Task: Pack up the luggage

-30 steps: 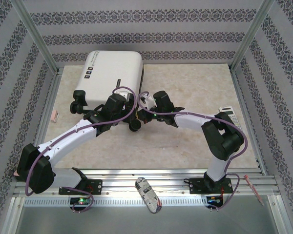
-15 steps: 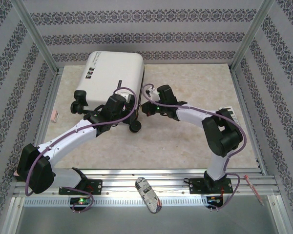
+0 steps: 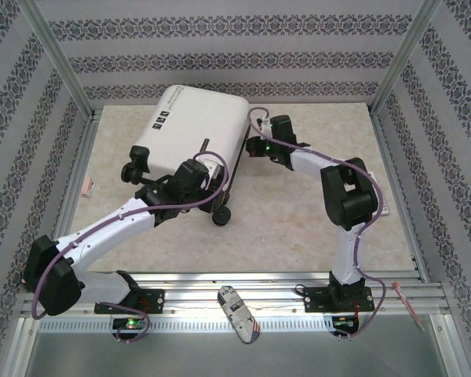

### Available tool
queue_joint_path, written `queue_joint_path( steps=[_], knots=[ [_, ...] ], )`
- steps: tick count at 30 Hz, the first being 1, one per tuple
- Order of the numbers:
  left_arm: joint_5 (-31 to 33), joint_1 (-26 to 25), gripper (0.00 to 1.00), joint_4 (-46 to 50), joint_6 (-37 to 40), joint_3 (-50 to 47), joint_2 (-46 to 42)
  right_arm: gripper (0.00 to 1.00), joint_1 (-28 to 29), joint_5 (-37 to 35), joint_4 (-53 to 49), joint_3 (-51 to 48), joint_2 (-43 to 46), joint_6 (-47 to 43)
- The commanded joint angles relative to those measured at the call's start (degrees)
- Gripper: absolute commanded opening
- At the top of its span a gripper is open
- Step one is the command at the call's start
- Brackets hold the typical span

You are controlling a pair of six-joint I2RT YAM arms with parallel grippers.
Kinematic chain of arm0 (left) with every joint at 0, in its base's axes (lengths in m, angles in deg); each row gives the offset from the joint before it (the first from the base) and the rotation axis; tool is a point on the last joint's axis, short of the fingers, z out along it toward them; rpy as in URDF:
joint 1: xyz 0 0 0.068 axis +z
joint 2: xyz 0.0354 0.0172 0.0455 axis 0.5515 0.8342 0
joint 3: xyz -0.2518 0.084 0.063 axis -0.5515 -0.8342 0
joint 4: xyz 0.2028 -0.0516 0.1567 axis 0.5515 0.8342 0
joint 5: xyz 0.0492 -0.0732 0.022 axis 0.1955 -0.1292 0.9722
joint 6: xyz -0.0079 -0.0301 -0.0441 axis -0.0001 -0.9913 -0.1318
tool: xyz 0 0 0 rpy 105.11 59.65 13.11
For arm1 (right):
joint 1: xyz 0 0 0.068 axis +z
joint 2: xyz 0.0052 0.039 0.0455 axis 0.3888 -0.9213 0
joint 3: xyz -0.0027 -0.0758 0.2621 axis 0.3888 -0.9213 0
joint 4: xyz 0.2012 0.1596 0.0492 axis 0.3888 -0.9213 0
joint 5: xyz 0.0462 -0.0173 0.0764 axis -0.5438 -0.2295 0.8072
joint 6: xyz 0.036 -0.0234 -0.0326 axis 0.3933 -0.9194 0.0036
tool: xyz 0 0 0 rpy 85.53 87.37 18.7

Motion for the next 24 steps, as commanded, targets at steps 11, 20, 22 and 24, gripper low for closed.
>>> queue_joint_path(
  steps=[11,20,22,24],
  knots=[
    [-14.6,-4.1,0.32,-10.8,10.3,-4.2,-8.2,0.0,-9.0,-2.4,7.5,-5.5,3.9,2.4],
    [-26.2,-0.9,0.25,-26.3,11.7,-15.2,-10.3,0.0,-8.8,0.0,12.9,-17.9,10.8,3.1],
    [-26.3,0.6,0.27,-29.2,10.9,-17.1,-10.8,0.0,-8.7,-0.1,13.9,-20.2,12.4,3.3],
    [-26.3,3.3,0.37,-31.6,9.2,-18.8,-11.0,0.0,-8.5,-0.1,14.6,-22.8,14.3,3.4]
  ],
)
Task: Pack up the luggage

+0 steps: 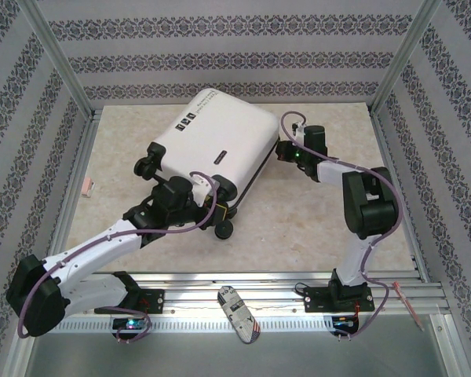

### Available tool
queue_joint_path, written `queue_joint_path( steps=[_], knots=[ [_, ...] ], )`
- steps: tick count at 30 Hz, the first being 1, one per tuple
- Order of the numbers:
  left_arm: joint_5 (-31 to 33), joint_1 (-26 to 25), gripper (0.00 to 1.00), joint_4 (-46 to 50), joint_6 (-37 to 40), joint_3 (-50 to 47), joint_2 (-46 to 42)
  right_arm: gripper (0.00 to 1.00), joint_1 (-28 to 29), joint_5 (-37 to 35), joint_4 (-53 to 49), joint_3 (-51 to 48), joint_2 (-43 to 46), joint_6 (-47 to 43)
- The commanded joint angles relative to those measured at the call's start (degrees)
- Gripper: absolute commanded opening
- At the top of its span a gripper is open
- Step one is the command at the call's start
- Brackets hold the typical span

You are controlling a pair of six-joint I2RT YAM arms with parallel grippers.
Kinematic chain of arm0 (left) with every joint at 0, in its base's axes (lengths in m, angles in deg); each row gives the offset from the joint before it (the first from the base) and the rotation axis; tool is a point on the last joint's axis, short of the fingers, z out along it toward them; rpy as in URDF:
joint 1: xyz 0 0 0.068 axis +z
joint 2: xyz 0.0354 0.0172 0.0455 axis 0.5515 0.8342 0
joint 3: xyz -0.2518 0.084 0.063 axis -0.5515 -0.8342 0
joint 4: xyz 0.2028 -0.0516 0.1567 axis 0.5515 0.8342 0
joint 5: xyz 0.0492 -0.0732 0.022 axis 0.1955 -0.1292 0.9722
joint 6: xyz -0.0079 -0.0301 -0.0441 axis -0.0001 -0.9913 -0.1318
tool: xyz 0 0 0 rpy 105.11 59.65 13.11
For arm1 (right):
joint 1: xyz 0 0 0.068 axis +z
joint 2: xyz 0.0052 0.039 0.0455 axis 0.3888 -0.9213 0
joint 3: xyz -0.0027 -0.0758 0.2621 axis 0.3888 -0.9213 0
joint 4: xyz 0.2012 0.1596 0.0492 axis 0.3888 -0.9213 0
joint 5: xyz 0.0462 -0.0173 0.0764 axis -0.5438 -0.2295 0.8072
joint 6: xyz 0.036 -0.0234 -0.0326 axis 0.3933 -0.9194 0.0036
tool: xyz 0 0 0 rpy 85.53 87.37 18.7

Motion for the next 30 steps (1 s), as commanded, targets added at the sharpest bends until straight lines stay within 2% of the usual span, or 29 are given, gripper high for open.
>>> queue_joint_path(
  steps=[1,2,3,5,12,21,26,30],
  knots=[
    [-10.7,2.9,0.45,-14.3,3.0,-2.5,-0.7,0.0,0.3,-0.5,2.6,-3.7,4.1,0.6],
    [-10.6,4.8,0.61,-15.6,1.5,-3.4,-0.8,0.0,0.5,-0.5,2.4,-4.4,5.0,0.3],
    [-10.6,6.4,0.71,-16.9,0.1,-4.1,-0.8,0.0,0.5,-0.8,2.1,-5.0,5.6,0.1],
    [-10.2,10.0,0.81,-19.0,-3.1,-5.4,-0.6,0.0,0.6,-0.9,1.9,-6.1,6.8,-0.1],
    [-3.3,16.8,0.82,-17.2,-6.9,-5.7,-0.4,0.0,1.1,-1.4,1.1,-8.2,9.2,-1.1],
    [4.1,26.8,0.83,-13.5,-6.6,-4.2,-2.3,0.0,3.0,-1.9,1.1,-11.2,10.2,-2.1],
    [0.0,34.8,0.83,-16.8,-8.0,-3.7,0.1,0.0,5.2,-1.6,2.6,-12.1,8.9,-1.4],
    [-1.2,38.3,0.83,-16.4,-7.9,-0.5,3.0,0.0,8.0,-2.0,3.0,-11.2,8.3,-1.4]
  ],
)
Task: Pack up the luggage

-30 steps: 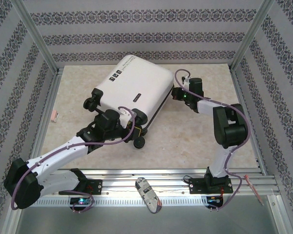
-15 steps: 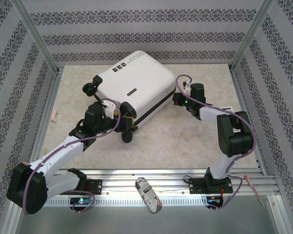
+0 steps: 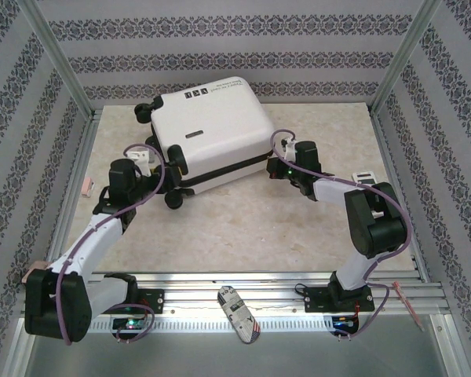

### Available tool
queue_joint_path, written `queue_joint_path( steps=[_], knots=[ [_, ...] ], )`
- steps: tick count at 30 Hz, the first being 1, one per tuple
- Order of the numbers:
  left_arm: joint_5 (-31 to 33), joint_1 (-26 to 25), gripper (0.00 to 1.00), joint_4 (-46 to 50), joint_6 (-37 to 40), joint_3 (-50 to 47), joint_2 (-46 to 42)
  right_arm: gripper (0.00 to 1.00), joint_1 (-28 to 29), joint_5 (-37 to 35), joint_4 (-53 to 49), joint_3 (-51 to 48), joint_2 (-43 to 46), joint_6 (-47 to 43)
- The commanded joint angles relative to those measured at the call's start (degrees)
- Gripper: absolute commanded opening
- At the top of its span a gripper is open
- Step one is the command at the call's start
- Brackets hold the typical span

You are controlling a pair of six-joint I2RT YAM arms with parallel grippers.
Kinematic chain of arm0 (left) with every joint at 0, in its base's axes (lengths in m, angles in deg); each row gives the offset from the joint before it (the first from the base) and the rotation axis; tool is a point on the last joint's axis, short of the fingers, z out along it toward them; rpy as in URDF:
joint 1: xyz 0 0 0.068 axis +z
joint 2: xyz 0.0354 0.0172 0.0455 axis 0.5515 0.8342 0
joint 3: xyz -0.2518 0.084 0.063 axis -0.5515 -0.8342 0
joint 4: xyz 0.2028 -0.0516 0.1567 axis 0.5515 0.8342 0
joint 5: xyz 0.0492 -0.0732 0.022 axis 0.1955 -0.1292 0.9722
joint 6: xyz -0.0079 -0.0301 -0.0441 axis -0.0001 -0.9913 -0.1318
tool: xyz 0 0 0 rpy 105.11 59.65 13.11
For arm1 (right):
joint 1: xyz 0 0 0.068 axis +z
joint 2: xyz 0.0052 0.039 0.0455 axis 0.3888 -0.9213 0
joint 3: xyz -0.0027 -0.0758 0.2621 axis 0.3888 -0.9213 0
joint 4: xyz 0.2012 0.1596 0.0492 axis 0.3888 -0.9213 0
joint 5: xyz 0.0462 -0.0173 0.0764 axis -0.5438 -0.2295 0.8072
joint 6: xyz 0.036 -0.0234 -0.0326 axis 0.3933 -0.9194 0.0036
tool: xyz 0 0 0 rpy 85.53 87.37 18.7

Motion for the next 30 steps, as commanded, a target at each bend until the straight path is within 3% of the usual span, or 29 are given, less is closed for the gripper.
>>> queue_joint_path(
  steps=[1,7,13,21,30],
  knots=[
    [4.4,3.6,0.83,-3.3,-1.4,4.1,2.3,0.0,1.7,-1.2,1.4,0.4,-0.9,-0.6],
    [9.9,7.1,0.83,3.7,-5.7,8.9,2.7,0.0,4.5,-1.1,1.5,2.7,-2.0,-0.6],
    [9.5,7.6,0.84,9.4,-17.2,9.0,-3.8,0.0,5.4,-0.5,1.8,3.3,-2.2,-0.8],
    [3.6,5.5,0.84,3.0,-32.9,2.2,-7.5,0.0,5.5,-0.3,1.9,2.6,-2.0,-1.0],
    [3.6,3.4,0.85,-3.1,-39.2,-0.6,-6.8,0.0,5.7,-0.2,2.5,2.0,-1.9,-0.8]
  ],
)
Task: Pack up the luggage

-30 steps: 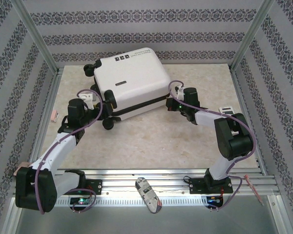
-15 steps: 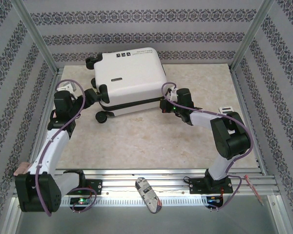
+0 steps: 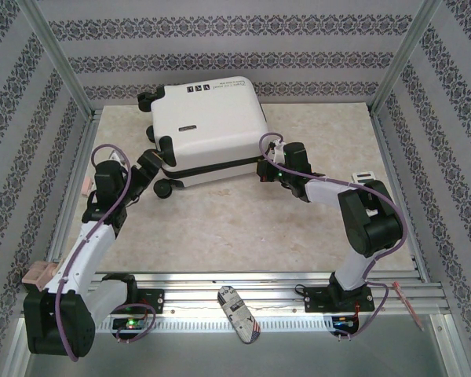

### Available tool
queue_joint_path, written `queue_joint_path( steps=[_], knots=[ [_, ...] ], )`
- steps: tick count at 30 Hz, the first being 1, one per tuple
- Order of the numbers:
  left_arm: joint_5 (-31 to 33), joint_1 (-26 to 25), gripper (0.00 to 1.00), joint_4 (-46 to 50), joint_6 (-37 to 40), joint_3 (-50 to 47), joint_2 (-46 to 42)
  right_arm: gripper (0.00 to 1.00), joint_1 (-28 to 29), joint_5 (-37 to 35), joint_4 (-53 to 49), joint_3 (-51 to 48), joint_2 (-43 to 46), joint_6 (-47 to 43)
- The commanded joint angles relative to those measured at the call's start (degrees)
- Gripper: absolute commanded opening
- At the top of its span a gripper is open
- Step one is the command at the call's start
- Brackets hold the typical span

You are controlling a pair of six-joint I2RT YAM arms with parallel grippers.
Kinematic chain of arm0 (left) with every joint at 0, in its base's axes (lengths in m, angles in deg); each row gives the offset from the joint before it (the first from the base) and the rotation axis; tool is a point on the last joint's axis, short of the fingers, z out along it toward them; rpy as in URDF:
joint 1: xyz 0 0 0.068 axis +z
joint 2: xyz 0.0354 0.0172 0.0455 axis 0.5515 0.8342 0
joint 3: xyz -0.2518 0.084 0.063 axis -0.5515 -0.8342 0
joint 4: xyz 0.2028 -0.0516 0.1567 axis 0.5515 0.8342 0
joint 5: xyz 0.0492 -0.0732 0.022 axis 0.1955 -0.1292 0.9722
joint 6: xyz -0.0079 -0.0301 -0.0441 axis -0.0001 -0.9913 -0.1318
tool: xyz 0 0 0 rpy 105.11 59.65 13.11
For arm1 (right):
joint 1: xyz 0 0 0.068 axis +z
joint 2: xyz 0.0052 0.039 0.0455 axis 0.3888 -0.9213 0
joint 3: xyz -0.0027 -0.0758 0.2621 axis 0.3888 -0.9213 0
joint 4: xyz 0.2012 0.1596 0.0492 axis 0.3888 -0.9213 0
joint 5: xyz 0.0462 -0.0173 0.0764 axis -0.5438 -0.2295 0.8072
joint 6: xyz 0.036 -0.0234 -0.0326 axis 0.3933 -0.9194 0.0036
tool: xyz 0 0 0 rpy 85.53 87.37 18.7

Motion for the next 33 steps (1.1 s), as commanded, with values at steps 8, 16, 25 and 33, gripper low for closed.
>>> queue_joint_path(
  steps=[8,16,25,33],
  knots=[
    [-1.6,-0.4,0.85,-17.3,-7.2,3.6,12.4,0.0,1.2,-0.1,2.4,0.3,0.1,-0.9],
    [1.4,-0.3,0.78,-19.8,-6.5,7.4,16.8,0.0,1.1,-0.8,1.9,-0.8,1.5,-1.7],
    [1.5,-0.3,0.56,-21.3,-7.0,7.7,18.6,0.0,1.1,-0.6,2.0,-0.5,1.1,-1.7],
    [1.4,-0.2,0.32,-19.7,-4.6,7.7,19.0,0.0,-0.7,-1.4,1.5,0.1,0.9,-2.8]
  ],
)
